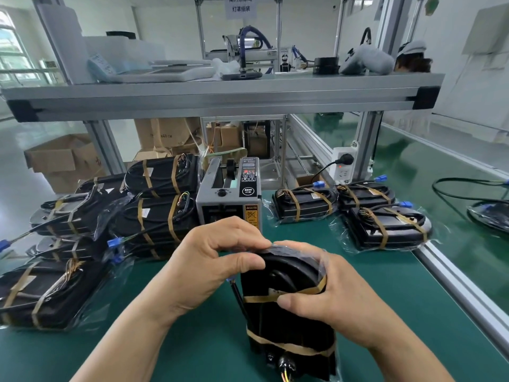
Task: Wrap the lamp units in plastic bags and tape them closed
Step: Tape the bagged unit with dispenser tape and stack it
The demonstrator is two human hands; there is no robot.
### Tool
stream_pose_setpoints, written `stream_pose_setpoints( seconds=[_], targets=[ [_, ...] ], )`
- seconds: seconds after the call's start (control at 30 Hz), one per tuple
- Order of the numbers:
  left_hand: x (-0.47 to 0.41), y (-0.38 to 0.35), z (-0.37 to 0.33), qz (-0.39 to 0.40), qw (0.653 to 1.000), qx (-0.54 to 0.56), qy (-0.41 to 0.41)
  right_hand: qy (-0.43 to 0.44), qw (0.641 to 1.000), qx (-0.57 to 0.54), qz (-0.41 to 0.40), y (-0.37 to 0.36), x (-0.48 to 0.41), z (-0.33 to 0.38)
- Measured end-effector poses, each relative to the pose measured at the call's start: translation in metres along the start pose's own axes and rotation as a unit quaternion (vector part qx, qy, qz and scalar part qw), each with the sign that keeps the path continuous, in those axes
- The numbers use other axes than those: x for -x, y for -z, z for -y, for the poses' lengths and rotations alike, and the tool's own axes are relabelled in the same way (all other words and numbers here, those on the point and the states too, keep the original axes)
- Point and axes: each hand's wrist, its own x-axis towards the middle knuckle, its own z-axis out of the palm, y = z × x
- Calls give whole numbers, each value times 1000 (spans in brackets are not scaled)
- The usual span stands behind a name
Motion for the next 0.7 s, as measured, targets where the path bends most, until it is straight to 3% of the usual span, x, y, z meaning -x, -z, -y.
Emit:
stream_pose_setpoints(
  seconds=[0.1,0.2,0.37,0.4,0.53,0.6,0.7],
  targets=[
    [-5,2,-3,-1,1000,3,-10,9,1000,-11,11,-2,1,3],
    [-14,-2,-8,3,997,-68,-32,3,1000,-23,11,-4,2,3],
    [-35,10,-30,-133,987,-70,-53,-7,999,-7,39,-8,4,2],
    [-37,17,-33,-108,988,-88,-63,-6,999,-10,36,-9,5,1],
    [-28,16,-37,126,984,-122,-20,14,999,-39,22,-7,6,3],
    [-22,5,-32,149,983,-104,-12,18,999,-37,10,-6,5,2],
    [-20,-1,-24,115,992,-46,-5,15,999,-38,1,-6,4,-3]
  ],
)
